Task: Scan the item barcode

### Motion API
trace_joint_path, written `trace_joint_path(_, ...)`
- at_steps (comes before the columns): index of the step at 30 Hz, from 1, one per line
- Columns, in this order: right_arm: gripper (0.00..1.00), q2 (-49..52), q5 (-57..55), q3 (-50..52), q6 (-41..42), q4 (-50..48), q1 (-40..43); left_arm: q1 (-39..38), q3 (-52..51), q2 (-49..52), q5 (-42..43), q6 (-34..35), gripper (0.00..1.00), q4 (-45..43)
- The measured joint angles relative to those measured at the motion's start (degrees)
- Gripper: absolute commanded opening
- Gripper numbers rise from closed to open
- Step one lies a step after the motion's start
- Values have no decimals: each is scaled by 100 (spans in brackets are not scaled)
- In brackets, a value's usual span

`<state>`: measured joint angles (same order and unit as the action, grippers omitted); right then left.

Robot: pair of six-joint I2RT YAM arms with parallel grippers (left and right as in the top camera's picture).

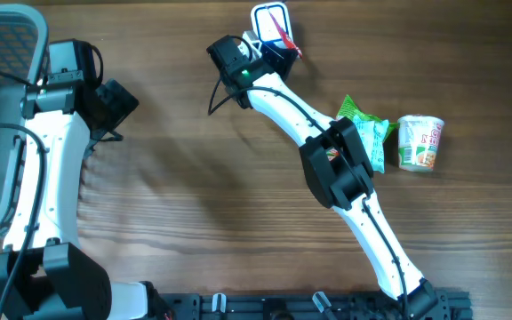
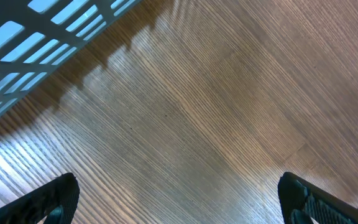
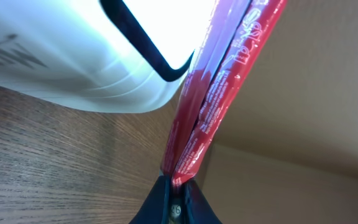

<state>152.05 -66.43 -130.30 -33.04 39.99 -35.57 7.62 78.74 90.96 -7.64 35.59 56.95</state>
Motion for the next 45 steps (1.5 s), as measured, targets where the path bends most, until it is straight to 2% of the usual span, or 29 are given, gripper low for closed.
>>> trace_joint_path(5, 4, -2, 46, 0, 22, 87, 17, 0, 0, 0, 0, 0, 100, 2)
trace_joint_path(8, 4, -389, 557, 107, 490, 1069, 44, 0, 0, 0, 0, 0, 100, 0)
trace_joint_path(11, 4, -1991, 2817, 151, 1528, 3204, 142, 0, 0, 0, 0, 0, 100, -2)
trace_joint_path(15, 5, -3226, 5709, -11, 2017, 4918, 881, 0, 0, 0, 0, 0, 100, 2)
trace_joint_path(17, 4, -3220, 6684, 291, 2144, 5152, 1386, 0, 0, 0, 0, 0, 100, 0)
trace_joint_path(20, 6, -3071, 7200, 1591, 2649, 4695, 1762, 0, 0, 0, 0, 0, 100, 2)
trace_joint_path(22, 33, -3003, 7176, 2538, 2999, 4172, 1864, 0, 0, 0, 0, 0, 100, -2)
trace_joint_path(23, 66, -2988, 7152, 2865, 3097, 3875, 1895, 0, 0, 0, 2, 0, 100, 0)
trace_joint_path(24, 79, -2966, 7134, 3104, 3187, 3565, 1910, 0, 0, 0, 0, 0, 100, 7)
trace_joint_path(30, 82, -3289, 7134, 2765, 3324, 3648, 1923, 0, 0, 0, 0, 0, 100, 0)
trace_joint_path(31, 99, -3987, 7184, 2651, 3324, 3668, 1961, 0, 0, 0, 0, 0, 100, 2)
trace_joint_path(37, 100, -6684, 7545, 2452, 3322, 3694, 2149, 0, 0, 0, 0, 0, 100, 2)
trace_joint_path(45, 100, -6870, 7538, 2452, 3300, 3707, 2149, 0, 0, 0, 0, 0, 100, 0)
